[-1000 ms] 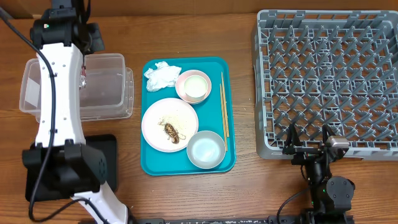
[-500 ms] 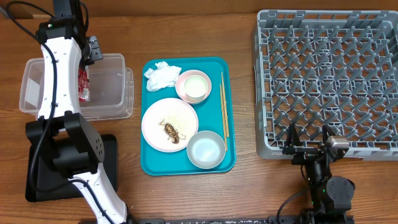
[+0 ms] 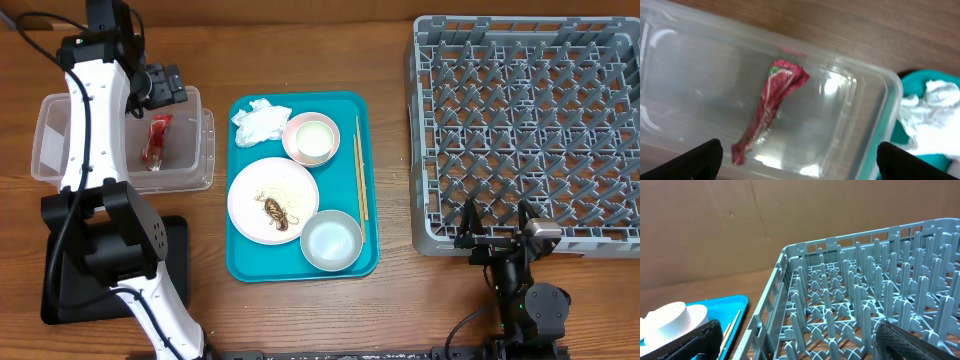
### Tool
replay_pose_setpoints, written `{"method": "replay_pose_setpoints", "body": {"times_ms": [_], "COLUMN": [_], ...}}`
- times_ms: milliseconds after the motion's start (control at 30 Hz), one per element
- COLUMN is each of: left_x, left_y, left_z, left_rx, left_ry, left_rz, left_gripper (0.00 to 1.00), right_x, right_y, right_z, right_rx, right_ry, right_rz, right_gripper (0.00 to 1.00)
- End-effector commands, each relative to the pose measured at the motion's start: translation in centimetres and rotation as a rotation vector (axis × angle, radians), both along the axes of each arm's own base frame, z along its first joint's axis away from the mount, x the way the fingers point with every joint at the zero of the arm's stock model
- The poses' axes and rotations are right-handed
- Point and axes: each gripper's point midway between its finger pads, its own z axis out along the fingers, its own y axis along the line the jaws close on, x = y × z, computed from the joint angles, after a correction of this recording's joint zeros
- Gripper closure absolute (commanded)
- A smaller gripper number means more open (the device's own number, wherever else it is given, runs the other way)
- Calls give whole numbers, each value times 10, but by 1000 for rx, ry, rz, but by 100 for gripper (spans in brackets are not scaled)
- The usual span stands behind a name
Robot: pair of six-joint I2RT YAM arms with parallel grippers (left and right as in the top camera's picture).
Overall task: Sort waste into correct bins and load items into the dishwasher
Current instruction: 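Carry the wrapper left and drop it into the clear plastic bin, then move the left gripper back to the white tissue on the tray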
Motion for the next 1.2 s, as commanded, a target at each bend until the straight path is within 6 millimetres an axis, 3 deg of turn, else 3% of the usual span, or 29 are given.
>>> {"method": "replay_pose_setpoints", "body": {"times_ms": [0,100,167,300,433,500,600,833,967,1033,1167], "left_x": [5,4,4,-2,-6,-6,0,27,34,32,28], "left_y": [-6,-21,-42,-102,-145,-163,-177,-166,-170,-169,-175], "left_z": [35,75,108,168,186,179,157,118,84,46,8], "left_rx": [-33,-77,-153,-396,-517,-476,-310,241,272,267,204], "left_ry": [-81,-174,-265,-436,-478,-467,-411,-314,-234,-124,-28], "left_rz": [-12,-46,-98,-272,-411,-493,-531,-462,-483,-498,-525], "left_gripper": [0,0,0,0,0,9,10,11,13,19,20], "right_x": [0,0,0,0,0,0,0,0,0,0,0], "right_y": [-3,-3,-3,-3,-3,-3,-3,-3,-3,-3,-3], "right_z": [-1,-1,-1,-1,-1,-1,-1,-1,-1,-1,-1], "right_rx": [-4,-4,-4,-4,-4,-4,-4,-4,-4,-4,-4], "right_ry": [-7,-7,-7,-7,-7,-7,-7,-7,-7,-7,-7], "right_rz": [-15,-14,-14,-14,-14,-14,-15,-14,-14,-14,-15], "right_gripper": [0,0,0,0,0,0,0,0,0,0,0]}}
